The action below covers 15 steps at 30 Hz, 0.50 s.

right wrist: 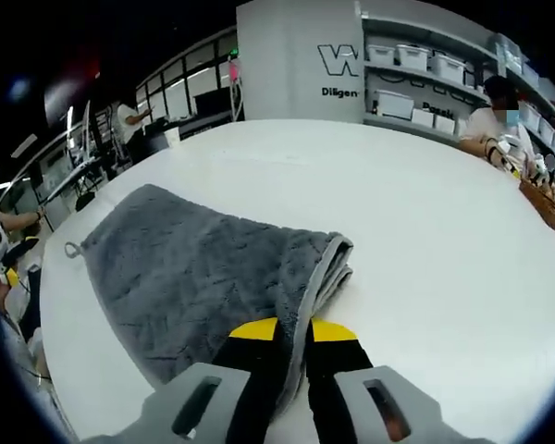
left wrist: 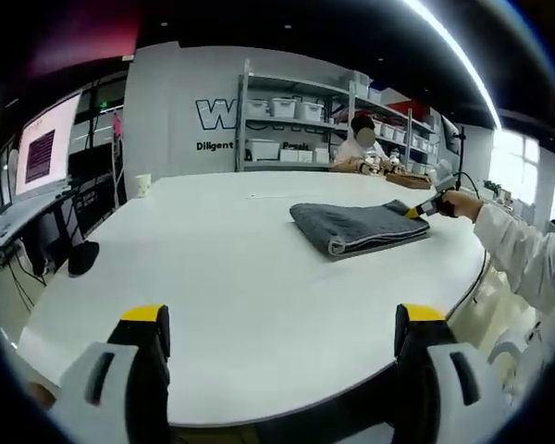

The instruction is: Open the folded towel by lifting each exposed corner and separating the folded layers until the towel lies flat within the target outline without major curled edges

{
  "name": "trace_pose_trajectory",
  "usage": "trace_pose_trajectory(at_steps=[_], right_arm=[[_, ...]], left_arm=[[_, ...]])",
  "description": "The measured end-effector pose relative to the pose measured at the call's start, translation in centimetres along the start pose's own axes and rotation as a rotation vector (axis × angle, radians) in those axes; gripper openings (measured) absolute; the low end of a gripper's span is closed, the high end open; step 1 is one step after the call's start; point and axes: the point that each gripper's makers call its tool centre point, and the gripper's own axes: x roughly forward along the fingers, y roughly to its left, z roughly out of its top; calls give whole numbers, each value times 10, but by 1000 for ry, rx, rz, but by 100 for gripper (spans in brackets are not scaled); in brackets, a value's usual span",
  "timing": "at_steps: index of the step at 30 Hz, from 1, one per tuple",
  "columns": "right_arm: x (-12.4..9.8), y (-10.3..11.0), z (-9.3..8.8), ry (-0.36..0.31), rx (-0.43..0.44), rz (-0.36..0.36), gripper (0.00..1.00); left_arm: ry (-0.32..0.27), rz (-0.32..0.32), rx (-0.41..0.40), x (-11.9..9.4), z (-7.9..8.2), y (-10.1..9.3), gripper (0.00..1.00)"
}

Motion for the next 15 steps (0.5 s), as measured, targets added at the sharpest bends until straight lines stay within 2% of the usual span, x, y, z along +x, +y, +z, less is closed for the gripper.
trace_pose_trajectory(at_steps=[9, 12, 15], right_arm=[[-11, -28, -5, 57, -38, -75, 4], [-16, -43, -7, 79, -84, -138, 5], [-18, -56, -8, 87, -92, -178, 5]], left_arm=[[9, -3, 1, 2, -4, -3, 99], [9, -6, 4, 3, -4, -5, 99], [14, -10, 3, 5, -6, -6, 99]])
